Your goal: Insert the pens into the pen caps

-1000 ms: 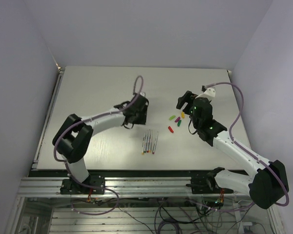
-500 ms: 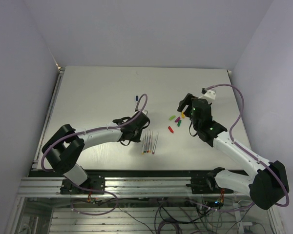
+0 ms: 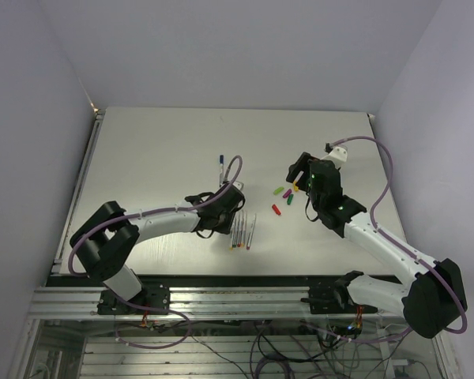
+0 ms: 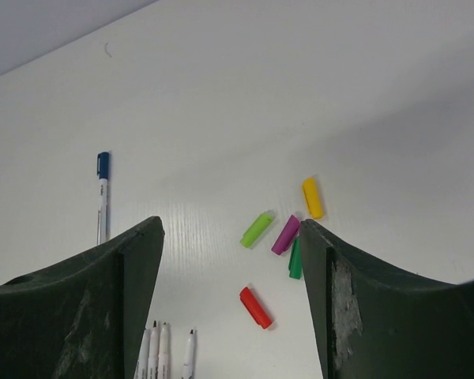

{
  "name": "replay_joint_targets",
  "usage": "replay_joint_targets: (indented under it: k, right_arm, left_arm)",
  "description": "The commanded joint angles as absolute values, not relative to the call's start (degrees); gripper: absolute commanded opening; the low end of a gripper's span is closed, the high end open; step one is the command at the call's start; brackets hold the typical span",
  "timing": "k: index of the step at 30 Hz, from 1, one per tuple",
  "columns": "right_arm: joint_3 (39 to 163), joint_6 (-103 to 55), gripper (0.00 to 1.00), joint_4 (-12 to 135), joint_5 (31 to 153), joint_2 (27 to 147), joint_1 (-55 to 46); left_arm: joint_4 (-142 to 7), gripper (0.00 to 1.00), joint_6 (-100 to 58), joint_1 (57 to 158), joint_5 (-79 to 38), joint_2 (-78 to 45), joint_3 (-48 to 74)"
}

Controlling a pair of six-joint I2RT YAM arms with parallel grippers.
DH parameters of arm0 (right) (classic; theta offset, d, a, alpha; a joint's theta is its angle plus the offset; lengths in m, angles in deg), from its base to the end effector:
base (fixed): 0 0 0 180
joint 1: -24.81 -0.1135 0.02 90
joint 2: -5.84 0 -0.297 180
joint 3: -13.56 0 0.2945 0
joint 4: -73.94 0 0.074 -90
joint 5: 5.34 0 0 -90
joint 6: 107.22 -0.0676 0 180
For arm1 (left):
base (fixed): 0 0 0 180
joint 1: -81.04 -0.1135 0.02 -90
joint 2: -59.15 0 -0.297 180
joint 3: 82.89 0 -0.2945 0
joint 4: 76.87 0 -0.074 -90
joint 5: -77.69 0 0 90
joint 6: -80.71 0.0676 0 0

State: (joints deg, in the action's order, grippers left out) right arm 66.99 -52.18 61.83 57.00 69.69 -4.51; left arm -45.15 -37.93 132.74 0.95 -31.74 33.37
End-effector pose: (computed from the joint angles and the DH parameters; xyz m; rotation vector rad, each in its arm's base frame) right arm 0.2790 0.1207 0.2755 0.4058 1.8838 0.2792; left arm 0.2346 -0.2721 0.1564 0.4324 2.5364 -0.2337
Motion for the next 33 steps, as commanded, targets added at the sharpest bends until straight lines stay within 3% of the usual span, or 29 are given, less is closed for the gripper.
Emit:
replay_joint_targets:
  k: [1,33]
  right_arm:
    - [67.1,-52.6,0.68,62.1,57.0,70.1,-4.3]
    - [66.3,-52.6,0.66,63.3,57.6,70.6,-4.3]
  left_arm:
    - [-47.2,0.41,-36.9,133.5,-1.6,-33.0,32.7]
    - [-49.7,0.41,-34.1,134.4,-6.1,-36.7,31.6]
